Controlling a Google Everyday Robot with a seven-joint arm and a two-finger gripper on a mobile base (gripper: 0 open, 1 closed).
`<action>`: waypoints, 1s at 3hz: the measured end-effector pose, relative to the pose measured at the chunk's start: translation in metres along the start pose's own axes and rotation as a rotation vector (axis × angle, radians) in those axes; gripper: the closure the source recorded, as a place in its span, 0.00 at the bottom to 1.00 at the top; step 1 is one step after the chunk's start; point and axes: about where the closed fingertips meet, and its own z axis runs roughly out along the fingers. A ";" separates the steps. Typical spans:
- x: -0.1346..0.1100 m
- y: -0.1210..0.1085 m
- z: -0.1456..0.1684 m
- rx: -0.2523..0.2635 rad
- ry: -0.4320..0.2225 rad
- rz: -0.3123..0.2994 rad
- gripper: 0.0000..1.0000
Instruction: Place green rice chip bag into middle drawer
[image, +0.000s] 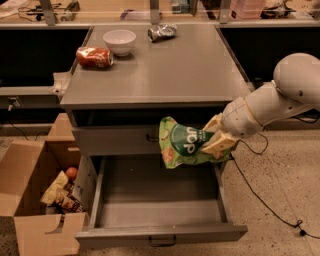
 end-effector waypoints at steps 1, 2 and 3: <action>0.054 0.015 0.021 0.007 -0.016 0.097 1.00; 0.123 0.032 0.049 0.012 -0.027 0.203 1.00; 0.174 0.039 0.074 0.022 -0.044 0.288 1.00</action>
Offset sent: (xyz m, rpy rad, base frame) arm -0.0207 -0.1040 -0.2029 0.0662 0.2050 -0.2635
